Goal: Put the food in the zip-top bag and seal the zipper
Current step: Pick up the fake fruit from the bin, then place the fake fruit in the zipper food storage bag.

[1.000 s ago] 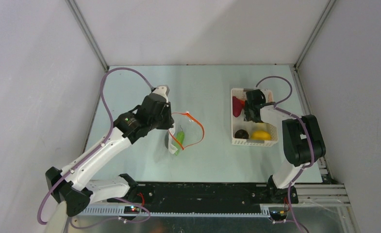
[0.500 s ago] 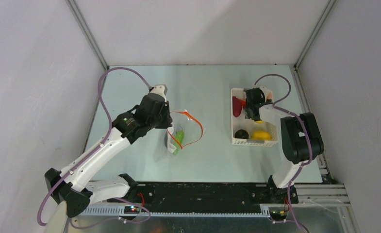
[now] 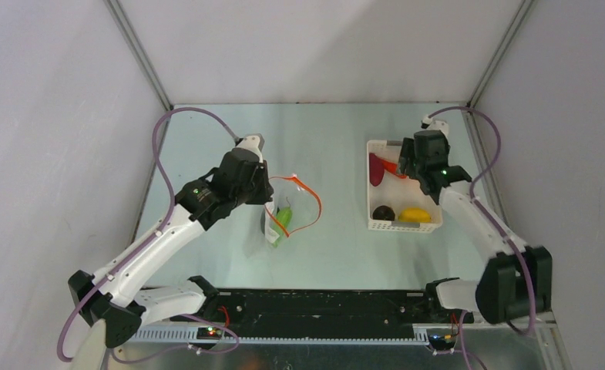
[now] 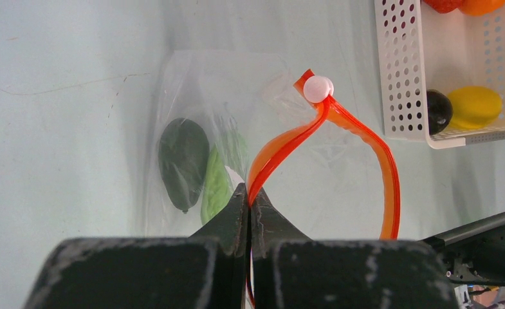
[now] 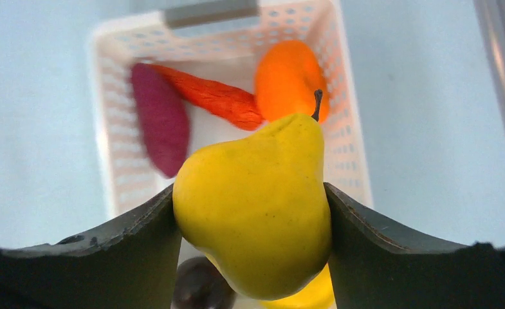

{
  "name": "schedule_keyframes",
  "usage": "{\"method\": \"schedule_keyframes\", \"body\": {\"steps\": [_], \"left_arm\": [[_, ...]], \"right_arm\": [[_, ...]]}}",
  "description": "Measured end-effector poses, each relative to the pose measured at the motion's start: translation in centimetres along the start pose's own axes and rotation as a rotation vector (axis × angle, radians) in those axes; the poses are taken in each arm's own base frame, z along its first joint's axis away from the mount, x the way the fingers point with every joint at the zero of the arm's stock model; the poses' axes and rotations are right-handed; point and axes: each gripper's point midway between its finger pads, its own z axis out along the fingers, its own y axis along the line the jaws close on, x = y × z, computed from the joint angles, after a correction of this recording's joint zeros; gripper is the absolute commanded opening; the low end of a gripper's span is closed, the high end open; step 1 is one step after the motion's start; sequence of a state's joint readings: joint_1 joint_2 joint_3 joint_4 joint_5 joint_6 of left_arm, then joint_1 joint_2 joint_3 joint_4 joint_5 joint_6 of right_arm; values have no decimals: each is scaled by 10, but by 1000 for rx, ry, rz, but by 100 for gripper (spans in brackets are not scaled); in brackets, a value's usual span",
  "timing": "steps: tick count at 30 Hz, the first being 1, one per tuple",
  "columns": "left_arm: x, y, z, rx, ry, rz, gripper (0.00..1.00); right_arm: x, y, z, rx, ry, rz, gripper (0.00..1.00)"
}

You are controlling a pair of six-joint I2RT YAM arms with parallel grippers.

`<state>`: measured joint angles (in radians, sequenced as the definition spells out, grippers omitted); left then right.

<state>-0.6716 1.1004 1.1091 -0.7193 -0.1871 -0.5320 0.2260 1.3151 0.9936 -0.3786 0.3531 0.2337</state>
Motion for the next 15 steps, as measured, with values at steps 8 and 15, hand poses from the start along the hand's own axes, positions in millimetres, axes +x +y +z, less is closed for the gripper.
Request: {"method": "schedule_keyframes", "body": {"steps": [8,15], "left_arm": [[0,-1,-2,8,-2,-1,0],[1,-3,-2,19,6,-1,0]], "right_arm": [[-33,89,-110,-538,-155,20,45],[7,202,-215,-1079,-141,-160,46]]}}
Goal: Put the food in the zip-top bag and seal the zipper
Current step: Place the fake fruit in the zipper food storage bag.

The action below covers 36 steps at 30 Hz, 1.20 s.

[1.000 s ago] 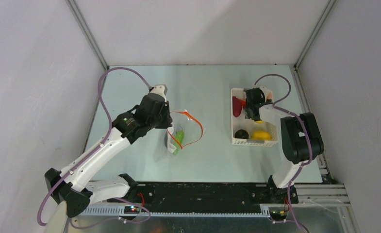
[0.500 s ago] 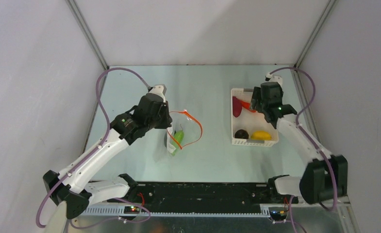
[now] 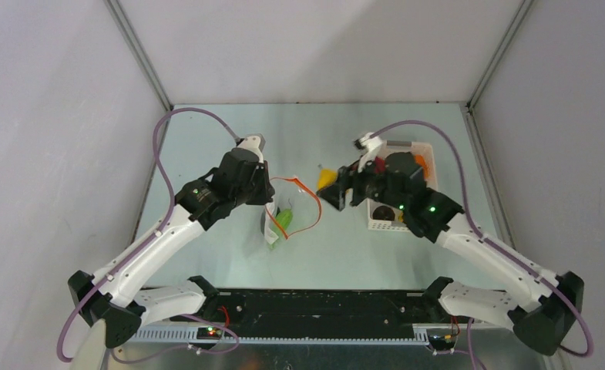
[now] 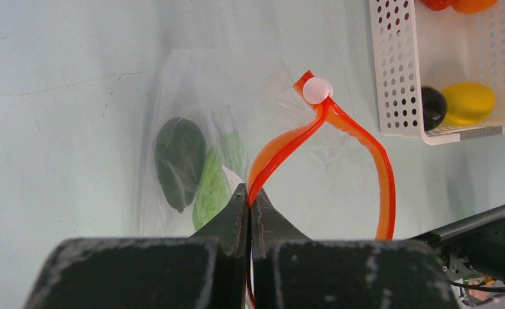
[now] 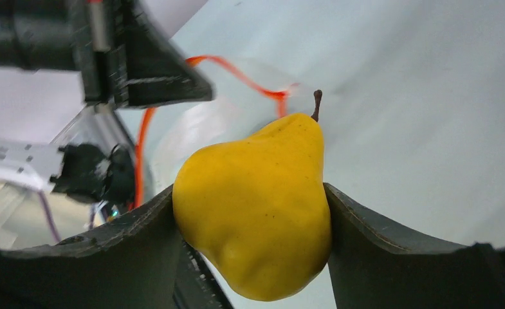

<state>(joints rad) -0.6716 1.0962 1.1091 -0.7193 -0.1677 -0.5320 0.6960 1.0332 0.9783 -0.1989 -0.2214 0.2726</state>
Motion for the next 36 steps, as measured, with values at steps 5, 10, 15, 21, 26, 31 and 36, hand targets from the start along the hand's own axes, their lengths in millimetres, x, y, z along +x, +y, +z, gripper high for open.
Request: {"method": "schedule_keyframes", "body": {"steps": [5,10,15,21,26,31,36], "left_arm": [[1,-2,0,11,8,0,0],[2,-3,0,14,10,0,0],[2,-4,0,21,14,0,0],[3,-5,0,30,18,0,0],[4,-6,-1,35,22,0,0],[4,-6,-1,35,21,0,0],[4,-6,-1,35,21,0,0]], "right_arm": [[34,46,28,-130,92,-33,56],[59,58,49,-151,151,-37,62],[72,61,70,-130,194,-17,74],[77,61,87,-78,215,-7,99],[74,59,88,-48,206,-10,99],[74,56,85,-25,207,-16,99],[57,46,69,44,161,-30,99]]}}
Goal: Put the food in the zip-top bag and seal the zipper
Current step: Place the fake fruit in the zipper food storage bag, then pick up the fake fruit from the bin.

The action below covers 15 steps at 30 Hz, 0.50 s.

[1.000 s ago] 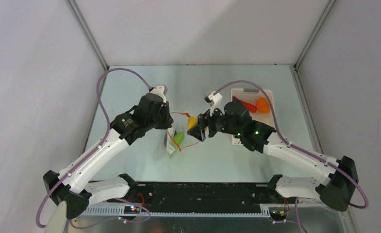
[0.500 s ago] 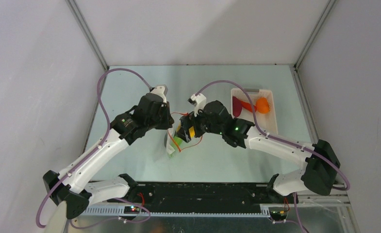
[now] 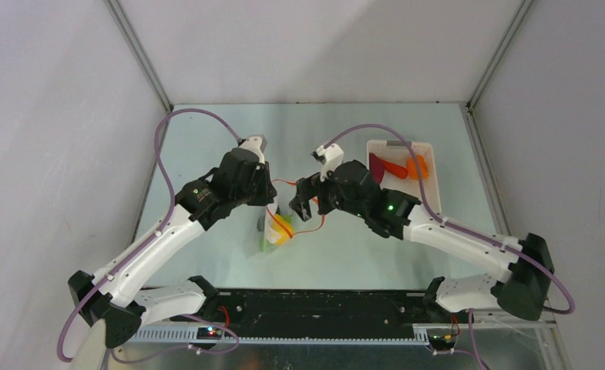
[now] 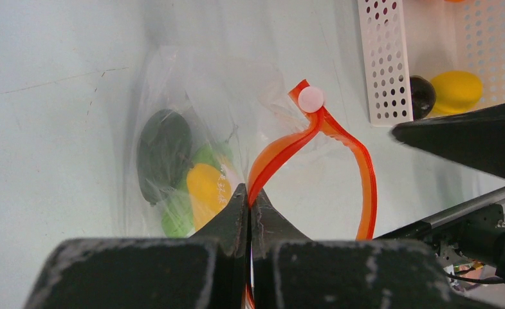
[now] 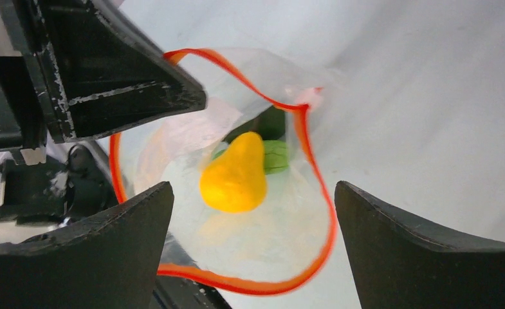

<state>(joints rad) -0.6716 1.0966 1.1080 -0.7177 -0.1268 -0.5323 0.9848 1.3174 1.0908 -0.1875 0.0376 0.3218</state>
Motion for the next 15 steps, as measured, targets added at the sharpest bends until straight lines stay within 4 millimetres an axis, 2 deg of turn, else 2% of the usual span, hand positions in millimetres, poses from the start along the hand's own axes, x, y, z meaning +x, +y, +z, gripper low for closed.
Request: {"method": "schedule_keyframes", "body": {"steps": [3,7,11,14,15], "left_arm": [[0,0,0,0,0,0,0],[0,0,0,1,0,0,0],[0,0,0,2,1,0,0],[0,-2,0,10,3,0,0],[1,-2,0,11,5,0,0]], "right_arm": [[-13,-16,-18,95,-50,6,99],[-26,-59,-52,317,-113,73,100],[-24,-129,-90,539,-107,218,100],[-13,-186,-121,712,-77,328,99],[-7,-199,-130,754,-55,353,99]]}}
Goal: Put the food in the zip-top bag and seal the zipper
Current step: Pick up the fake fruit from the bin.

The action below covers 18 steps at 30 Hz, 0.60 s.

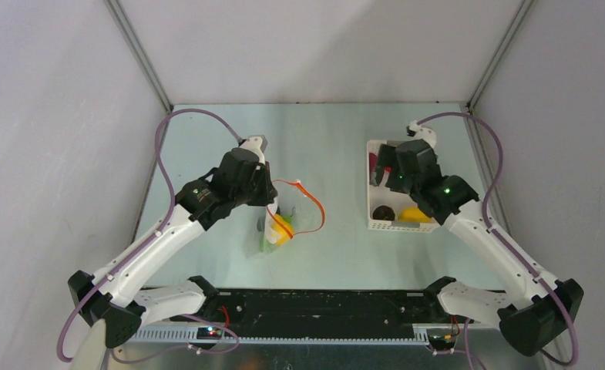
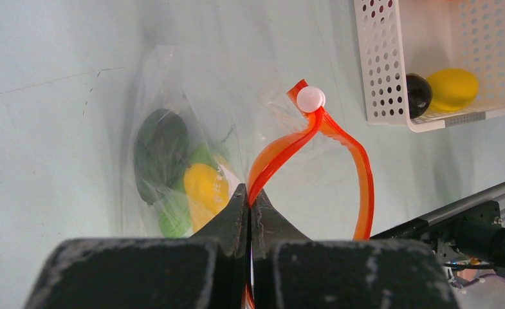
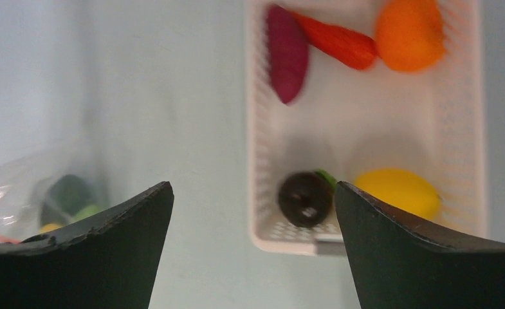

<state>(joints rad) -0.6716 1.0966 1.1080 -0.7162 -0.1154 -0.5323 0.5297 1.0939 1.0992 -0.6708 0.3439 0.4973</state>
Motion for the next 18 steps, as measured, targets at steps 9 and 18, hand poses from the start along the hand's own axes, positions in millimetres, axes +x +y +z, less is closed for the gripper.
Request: {"method": "schedule_keyframes", "body": {"steps": [9,18], "left_arm": [[2,-3,0,19,12,0,0],[4,-4,3,18,24,2,0]], "right_arm": [[36,-96,29,257,274,50,97],[88,-112,64,265,550,5,96]]}}
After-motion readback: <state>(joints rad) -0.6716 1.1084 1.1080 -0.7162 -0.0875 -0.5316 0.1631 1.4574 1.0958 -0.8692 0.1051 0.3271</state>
